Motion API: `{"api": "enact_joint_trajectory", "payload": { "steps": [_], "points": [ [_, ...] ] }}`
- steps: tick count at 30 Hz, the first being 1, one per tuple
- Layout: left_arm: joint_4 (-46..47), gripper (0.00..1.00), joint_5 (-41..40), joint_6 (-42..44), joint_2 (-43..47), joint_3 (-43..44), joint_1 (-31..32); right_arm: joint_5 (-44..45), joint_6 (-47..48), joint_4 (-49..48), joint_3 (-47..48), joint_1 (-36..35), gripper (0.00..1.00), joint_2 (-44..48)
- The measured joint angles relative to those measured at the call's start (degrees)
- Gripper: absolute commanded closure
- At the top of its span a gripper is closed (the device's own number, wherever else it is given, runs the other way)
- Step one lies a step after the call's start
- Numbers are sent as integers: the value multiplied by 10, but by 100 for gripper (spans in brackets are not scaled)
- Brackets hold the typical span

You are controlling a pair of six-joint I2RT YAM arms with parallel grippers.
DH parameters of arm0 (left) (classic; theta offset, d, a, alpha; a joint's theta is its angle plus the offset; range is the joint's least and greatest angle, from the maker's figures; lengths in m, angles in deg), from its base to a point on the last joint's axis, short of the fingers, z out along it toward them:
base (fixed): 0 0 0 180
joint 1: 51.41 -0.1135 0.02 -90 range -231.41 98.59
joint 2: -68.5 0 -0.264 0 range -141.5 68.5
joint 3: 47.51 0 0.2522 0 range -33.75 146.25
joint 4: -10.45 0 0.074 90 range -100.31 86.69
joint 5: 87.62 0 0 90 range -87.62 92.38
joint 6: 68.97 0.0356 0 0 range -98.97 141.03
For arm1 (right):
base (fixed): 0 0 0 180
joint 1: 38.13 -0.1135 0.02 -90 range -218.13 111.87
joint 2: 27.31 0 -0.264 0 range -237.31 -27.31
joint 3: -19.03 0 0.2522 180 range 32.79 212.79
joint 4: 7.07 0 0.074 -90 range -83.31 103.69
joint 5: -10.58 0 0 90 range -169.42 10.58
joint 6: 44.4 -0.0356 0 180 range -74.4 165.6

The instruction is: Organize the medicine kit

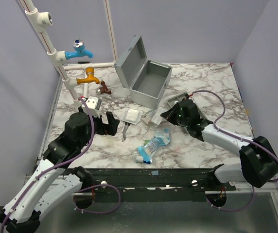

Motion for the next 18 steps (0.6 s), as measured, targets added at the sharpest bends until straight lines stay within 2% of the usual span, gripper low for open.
{"api": "enact_joint_trajectory", "payload": {
  "steps": [8,18],
  "points": [
    [0,1,0,0,2,0,-1,62,105,131,70,0,99,28],
    [0,2,0,1,2,0,-1,86,191,170,197,0,99,0]
  ]
}}
